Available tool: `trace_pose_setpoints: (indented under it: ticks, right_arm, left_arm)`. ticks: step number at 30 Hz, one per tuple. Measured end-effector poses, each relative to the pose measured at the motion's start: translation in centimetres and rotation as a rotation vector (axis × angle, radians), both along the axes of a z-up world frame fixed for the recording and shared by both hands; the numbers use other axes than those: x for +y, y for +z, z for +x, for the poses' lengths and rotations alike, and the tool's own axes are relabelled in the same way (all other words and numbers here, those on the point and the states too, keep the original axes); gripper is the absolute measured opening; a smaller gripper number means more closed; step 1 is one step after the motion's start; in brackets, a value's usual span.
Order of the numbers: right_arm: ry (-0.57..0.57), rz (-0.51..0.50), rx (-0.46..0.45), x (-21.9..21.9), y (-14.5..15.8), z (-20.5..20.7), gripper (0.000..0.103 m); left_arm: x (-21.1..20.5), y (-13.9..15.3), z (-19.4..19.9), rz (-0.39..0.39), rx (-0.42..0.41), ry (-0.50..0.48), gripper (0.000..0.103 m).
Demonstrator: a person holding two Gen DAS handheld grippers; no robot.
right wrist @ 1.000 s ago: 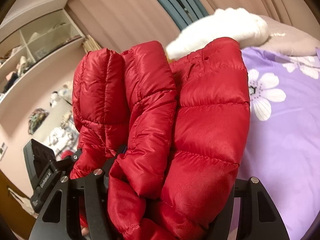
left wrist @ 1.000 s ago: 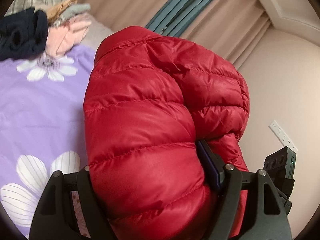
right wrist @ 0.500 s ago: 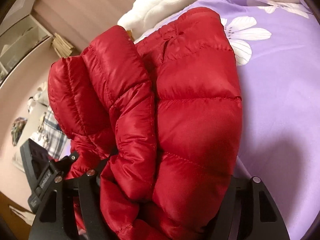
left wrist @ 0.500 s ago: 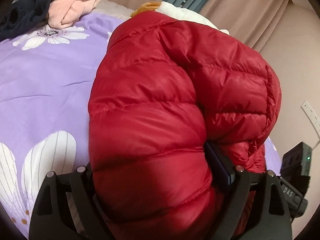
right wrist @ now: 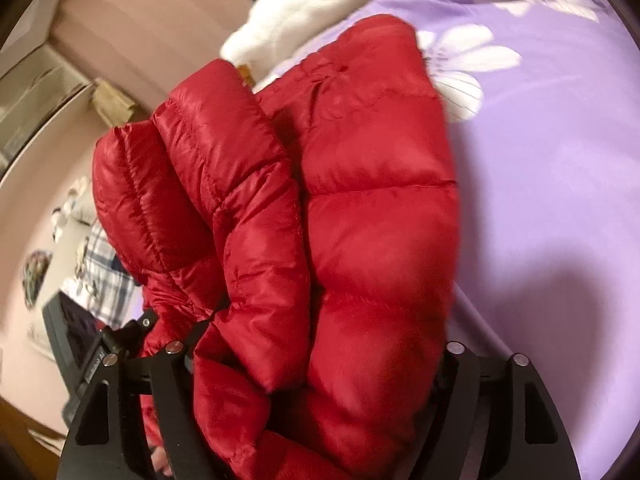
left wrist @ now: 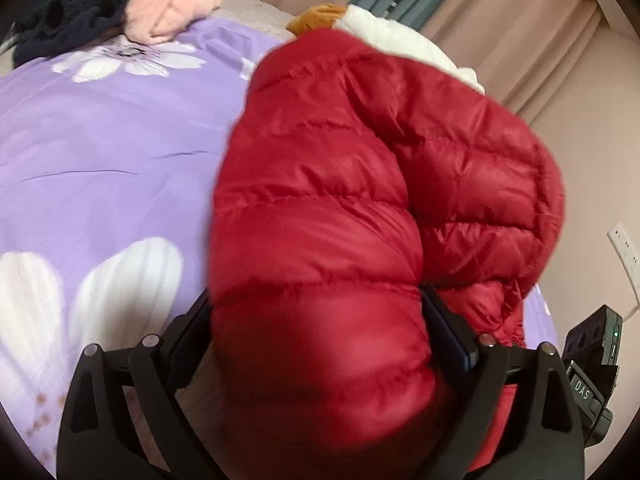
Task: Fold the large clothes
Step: 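Lower the red jacket bundle onto the purple duvet with both tools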
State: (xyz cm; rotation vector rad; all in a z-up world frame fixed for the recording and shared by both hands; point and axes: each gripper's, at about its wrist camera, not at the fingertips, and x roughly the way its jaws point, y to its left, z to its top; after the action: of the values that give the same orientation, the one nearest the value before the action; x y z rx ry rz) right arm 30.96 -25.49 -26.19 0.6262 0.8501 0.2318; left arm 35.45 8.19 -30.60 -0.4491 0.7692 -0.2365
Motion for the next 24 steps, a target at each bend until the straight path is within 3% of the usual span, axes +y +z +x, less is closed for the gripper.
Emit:
trace_pose_setpoints:
  ticks: [3, 6, 8, 11, 12, 13, 16, 19, 20, 24]
  right_arm:
    - [-0.012, -0.071, -0.022, 0.0, 2.5, -1.7, 0.076]
    - [-0.055, -0.241, -0.076, 1.1, 5.9, -3.6, 0.076]
    - [-0.090, -0.342, -0.153, 2.3, 8.5, -4.8, 0.076]
    - [-0.044, -0.383, -0.262, 4.1, 11.4, -5.3, 0.075]
    - [-0.025, -0.394, -0.262, 4.7, 11.8, -4.9, 0.068]
    - [-0.010, -0.408, -0.249, 5.3, 12.0, -4.2, 0.052]
    - [0.004, -0.400, -0.169, 5.9, 11.1, -1.3, 0.033]
    - [0.002, -0.388, -0.001, 6.0, 7.2, 2.0, 0.031]
    - [-0.007, -0.396, 0.062, 5.9, 4.9, 3.3, 0.031]
    - [-0.020, -0.491, 0.019, 6.7, 2.6, 4.1, 0.026]
  left_arm:
    - [0.1, 2.5, -2.1, 0.075, -0.047, 0.015, 0.089]
    - [-0.2, 5.8, -4.7, 0.174, -0.144, 0.034, 0.087]
    - [0.0, 7.5, -5.8, 0.192, -0.191, 0.078, 0.082]
    - [0.4, 9.8, -6.2, 0.179, -0.219, 0.113, 0.070]
    - [0.3, 10.1, -5.8, 0.196, -0.209, 0.118, 0.060]
    - [0.1, 10.2, -5.2, 0.225, -0.184, 0.135, 0.056]
    - [-0.5, 8.4, -3.0, 0.282, -0.094, 0.170, 0.045]
    - [-2.2, 3.1, 0.6, 0.395, 0.108, 0.128, 0.043]
    - [-2.7, 1.8, 0.9, 0.408, 0.102, 0.129, 0.043]
    - [-4.1, 0.6, 0.8, 0.475, 0.039, 0.175, 0.044]
